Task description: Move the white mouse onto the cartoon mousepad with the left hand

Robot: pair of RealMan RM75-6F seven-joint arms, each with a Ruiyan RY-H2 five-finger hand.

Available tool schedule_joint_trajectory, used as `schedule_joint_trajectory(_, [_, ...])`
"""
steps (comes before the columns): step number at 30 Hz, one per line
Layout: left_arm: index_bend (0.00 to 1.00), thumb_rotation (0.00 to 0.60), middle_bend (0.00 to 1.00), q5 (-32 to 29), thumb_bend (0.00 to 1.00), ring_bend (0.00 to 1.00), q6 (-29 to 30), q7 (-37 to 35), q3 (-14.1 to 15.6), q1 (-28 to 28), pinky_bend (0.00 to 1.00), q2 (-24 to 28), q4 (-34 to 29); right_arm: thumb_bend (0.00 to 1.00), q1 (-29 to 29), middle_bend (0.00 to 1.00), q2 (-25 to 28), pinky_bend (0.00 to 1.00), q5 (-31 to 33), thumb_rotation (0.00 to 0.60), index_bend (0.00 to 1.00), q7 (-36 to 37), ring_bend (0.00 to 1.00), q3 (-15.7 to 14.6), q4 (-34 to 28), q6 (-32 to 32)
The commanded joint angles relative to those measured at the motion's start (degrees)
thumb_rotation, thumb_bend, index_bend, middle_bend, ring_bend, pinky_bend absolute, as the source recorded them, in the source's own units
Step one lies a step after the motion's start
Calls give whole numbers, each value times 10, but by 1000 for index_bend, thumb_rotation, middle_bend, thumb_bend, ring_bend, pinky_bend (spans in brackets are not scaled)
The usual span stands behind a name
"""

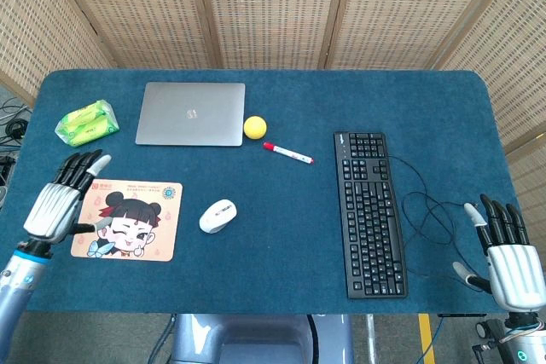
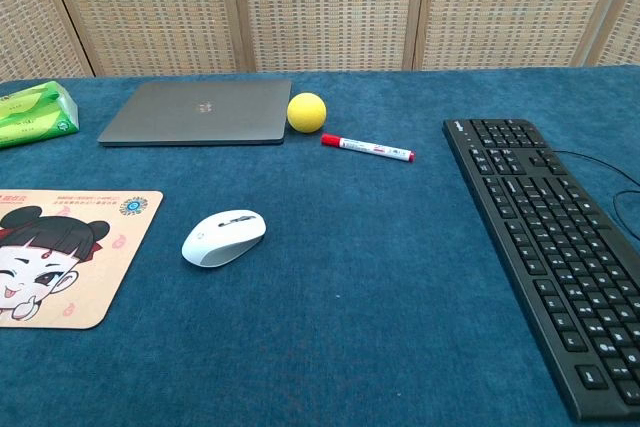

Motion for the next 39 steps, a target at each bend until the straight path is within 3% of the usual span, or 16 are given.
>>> schedule_joint_trajectory(1, [0, 600, 0, 20, 1, 0, -38, -16, -9, -50, 0, -48, 64, 2, 3, 0, -3, 0, 10, 600, 92, 1, 0, 4, 5, -8])
schedule_joint_trajectory(7, [0, 600, 0, 5, 0, 0, -135, -54, -10, -129, 0, -133, 170, 2, 12, 0, -8, 0, 46, 600, 92, 5, 0, 15, 22, -35])
schedule_joint_trajectory(13, [0, 600, 0, 0, 0, 0, -154, -66, -6, -166, 0, -185, 240, 2, 20, 0, -12, 0, 72, 600, 92, 14, 0, 22, 35, -55])
schedule_joint_trajectory(25, [0, 600, 0, -25, 0, 0, -209, -51, 1, -224, 0, -240, 281, 2, 23, 0, -13, 0, 95, 600, 92, 22, 0, 28, 43, -66])
schedule_joint_trajectory(39, [0, 600, 0, -40, 0, 0, -238, 27, 16, -253, 0, -273, 279, 2, 20, 0, -7, 0, 103, 600, 92, 38, 0, 30, 47, -63])
